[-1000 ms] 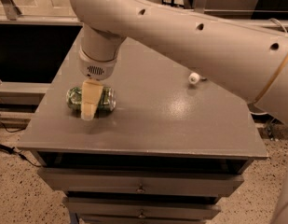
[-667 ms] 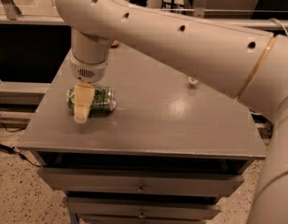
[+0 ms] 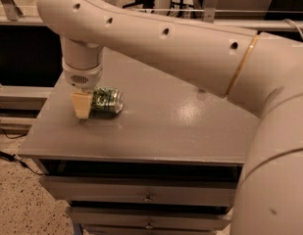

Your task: Place green can upright

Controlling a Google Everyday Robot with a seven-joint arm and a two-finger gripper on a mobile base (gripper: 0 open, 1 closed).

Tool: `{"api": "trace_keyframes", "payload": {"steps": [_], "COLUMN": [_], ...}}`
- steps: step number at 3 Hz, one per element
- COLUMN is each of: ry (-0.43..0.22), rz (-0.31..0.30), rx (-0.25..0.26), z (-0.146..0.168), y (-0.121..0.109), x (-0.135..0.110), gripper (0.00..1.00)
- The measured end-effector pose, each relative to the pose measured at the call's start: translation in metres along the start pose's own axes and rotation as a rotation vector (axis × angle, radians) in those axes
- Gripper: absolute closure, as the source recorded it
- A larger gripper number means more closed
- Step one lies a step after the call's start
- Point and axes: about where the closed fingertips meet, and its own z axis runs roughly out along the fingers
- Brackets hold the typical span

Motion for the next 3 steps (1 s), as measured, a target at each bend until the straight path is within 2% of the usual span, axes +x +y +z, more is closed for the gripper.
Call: {"api": "trace_keyframes", "payload": {"steps": [1, 2, 3], "ry": [0.023, -0.021, -0.152], "rz": [0.014, 0.059, 0.125], "rx": [-0.004, 0.029, 0.087], "z": [0.001, -0.023, -0.07], "y": [-0.002, -0.019, -0.041], "x": [-0.001, 0.01, 0.036], "gripper": [0.64, 0.87, 1.0]}}
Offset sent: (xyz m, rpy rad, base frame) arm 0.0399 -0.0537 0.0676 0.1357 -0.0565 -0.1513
